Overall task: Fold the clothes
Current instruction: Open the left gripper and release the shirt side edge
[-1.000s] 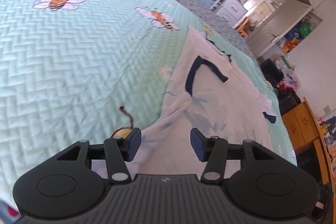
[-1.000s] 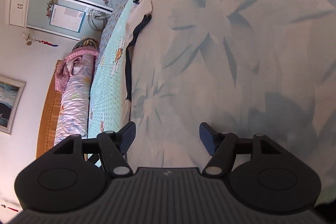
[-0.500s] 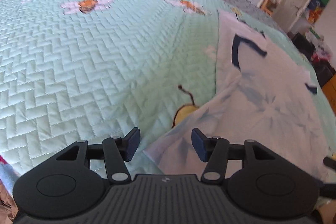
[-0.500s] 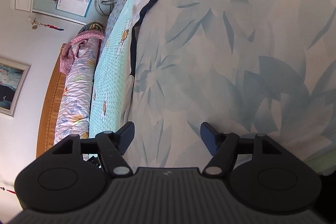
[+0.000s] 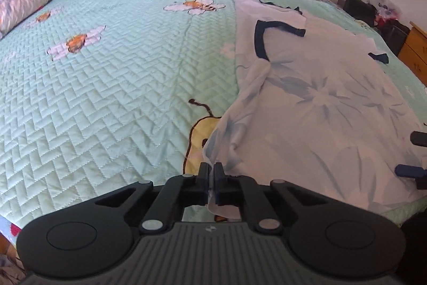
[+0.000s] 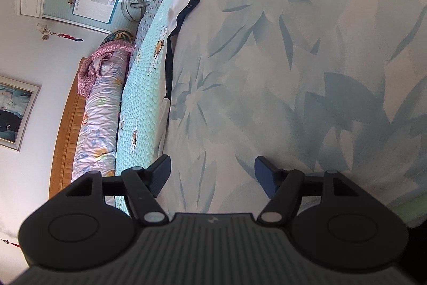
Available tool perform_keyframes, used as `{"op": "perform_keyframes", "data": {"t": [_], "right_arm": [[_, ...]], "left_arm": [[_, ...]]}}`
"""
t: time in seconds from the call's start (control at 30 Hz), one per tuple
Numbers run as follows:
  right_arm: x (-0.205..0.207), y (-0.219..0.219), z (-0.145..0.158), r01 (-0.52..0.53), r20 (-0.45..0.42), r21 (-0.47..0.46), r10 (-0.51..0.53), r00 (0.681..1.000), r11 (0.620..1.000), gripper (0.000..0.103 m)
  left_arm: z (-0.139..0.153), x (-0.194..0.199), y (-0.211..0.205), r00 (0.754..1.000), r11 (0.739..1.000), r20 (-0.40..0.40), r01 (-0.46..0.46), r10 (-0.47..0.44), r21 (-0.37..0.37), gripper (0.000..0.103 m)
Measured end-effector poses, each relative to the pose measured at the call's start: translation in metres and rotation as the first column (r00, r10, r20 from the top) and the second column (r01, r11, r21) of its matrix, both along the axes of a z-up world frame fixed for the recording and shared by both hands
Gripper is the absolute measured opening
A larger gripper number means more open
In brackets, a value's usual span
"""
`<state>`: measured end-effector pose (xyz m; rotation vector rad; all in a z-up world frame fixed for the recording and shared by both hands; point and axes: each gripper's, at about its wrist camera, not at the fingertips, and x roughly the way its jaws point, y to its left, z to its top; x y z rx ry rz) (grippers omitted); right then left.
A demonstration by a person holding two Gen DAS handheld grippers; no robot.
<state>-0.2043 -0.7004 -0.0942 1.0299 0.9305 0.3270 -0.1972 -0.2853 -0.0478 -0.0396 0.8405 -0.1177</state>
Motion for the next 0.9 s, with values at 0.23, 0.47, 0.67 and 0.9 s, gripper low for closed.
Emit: {"op": "perform_keyframes", "data": {"t": [0.23, 0.47, 0.67, 0.9], "right_arm": [[-0.004, -0.005, -0.002, 0.010, 0.006, 0.018, -0.010, 1.000, 1.000, 0.071], [-0.005, -0.006, -0.005, 0.012, 0.010, 0.037, -0.012, 1.000, 0.999, 0.071], [-0.005, -0.009, -0.008, 0.011, 0.012, 0.052, -0.012, 1.000, 0.999, 0.071], [-0.007, -0.003, 0.000, -0.041, 0.044, 0.029, 0.040, 0.998, 0.999, 0.071]], "left_arm": [[0.041, -0.017, -0.019, 0.993, 0.998, 0.099, 0.058, -0.061, 0.034, 0.003], [0.060, -0.030, -0.074, 0.955, 0.956, 0.057, 0.293, -0.292, -0.001, 0.003], [0.010, -0.035, -0.111, 0.925, 0.928, -0.101, 0.371, -0.366, 0.038, 0.007], [0.012, -0.036, -0.087, 0.943, 0.937, -0.074, 0.308, -0.323, -0.167, 0.009]]}}
